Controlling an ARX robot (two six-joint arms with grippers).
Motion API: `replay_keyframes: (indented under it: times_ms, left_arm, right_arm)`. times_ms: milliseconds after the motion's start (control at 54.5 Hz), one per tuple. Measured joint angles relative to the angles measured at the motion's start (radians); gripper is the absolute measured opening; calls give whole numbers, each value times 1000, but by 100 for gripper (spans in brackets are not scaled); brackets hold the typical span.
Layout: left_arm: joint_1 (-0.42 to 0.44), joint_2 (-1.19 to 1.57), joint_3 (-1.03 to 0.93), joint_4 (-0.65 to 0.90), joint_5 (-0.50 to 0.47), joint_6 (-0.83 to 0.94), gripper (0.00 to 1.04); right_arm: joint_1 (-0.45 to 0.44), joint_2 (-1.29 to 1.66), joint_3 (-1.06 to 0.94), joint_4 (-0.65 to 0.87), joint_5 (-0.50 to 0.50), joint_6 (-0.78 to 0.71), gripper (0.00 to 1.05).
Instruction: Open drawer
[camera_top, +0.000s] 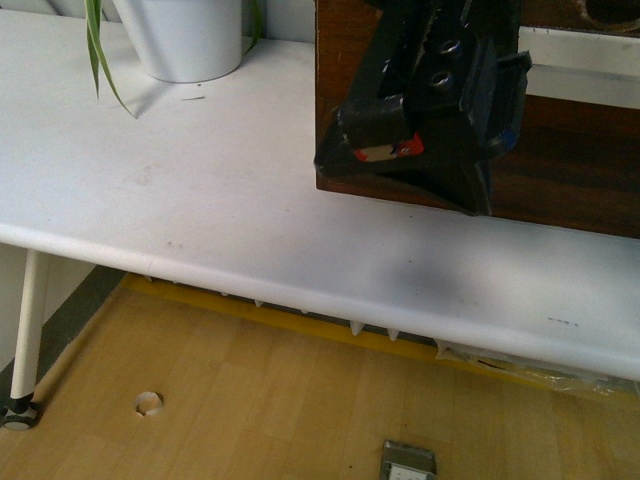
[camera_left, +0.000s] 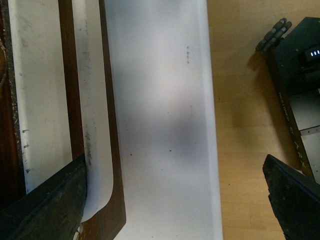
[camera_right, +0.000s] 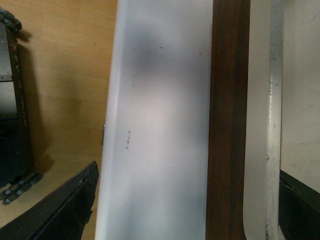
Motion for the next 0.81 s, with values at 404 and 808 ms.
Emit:
replay_keyframes:
  times_ms: [404, 808]
  left_arm:
    - [-14, -128, -155, 31, -8, 30, 99]
    - [41, -370, -326, 278, 70, -127, 99]
  right_arm:
    - [-8, -136, -117, -41, -55, -64, 96]
    - [-131, -293, -123, -39, -257, -20, 96]
